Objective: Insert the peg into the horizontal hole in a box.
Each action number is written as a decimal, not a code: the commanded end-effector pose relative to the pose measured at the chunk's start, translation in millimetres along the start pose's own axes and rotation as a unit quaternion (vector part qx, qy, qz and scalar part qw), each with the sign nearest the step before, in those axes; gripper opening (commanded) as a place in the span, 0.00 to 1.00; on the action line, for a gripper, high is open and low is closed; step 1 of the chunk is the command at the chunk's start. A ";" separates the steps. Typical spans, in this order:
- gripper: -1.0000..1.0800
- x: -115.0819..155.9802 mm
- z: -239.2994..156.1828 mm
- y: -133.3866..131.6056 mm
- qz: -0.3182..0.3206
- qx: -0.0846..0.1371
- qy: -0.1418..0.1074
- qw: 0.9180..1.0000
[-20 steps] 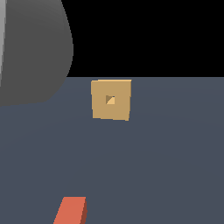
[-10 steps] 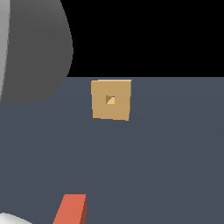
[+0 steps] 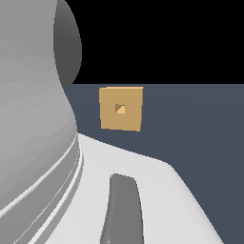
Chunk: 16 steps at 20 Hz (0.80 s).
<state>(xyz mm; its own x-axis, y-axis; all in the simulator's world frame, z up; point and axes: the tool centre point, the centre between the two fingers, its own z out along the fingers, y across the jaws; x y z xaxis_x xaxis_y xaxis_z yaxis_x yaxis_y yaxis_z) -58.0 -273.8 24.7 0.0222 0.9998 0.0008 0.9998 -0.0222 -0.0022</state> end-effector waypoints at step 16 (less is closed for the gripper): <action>0.00 182.7 -38.2 -3.0 0.047 -0.001 0.000 0.999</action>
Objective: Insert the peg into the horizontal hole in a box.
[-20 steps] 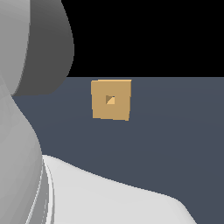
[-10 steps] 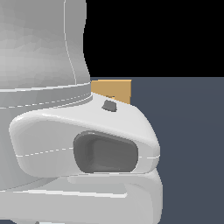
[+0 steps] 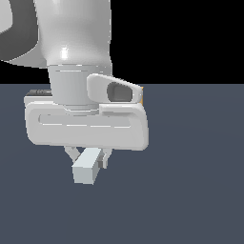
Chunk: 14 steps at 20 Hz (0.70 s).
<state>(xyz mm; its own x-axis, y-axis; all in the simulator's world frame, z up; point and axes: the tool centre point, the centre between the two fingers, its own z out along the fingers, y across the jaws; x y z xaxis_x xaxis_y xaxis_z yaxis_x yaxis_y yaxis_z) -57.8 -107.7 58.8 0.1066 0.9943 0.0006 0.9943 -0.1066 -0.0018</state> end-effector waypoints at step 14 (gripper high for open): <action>0.00 136.4 -29.2 1.3 0.036 -0.001 0.000 0.999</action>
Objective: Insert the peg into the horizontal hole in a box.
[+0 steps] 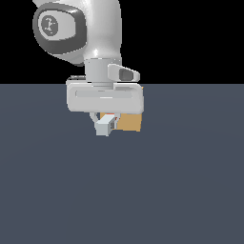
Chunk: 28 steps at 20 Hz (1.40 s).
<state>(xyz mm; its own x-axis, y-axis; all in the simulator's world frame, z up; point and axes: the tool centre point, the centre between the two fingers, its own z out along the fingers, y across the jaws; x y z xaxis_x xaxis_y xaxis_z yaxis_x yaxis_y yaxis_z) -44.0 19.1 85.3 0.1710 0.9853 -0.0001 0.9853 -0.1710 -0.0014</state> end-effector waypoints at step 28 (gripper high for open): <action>0.00 33.1 -6.7 2.7 0.008 0.000 0.000 1.000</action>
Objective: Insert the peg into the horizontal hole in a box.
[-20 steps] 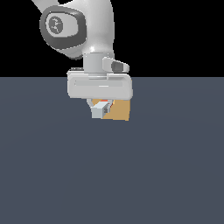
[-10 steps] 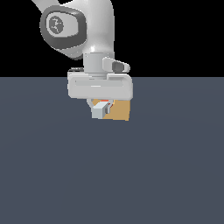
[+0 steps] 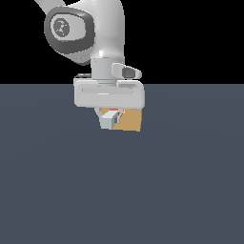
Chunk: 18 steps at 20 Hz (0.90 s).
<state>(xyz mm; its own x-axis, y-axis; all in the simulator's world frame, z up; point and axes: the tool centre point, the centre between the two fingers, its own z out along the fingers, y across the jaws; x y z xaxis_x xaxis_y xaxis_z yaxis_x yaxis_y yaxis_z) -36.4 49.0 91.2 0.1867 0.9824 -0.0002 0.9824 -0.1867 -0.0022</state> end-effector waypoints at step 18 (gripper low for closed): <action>0.00 94.9 -1.8 0.3 0.000 -0.002 0.001 1.000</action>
<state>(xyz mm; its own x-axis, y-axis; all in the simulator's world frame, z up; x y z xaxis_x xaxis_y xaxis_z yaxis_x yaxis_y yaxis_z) -20.8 134.8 92.2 0.1890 0.9820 -0.0018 0.9820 -0.1890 -0.0023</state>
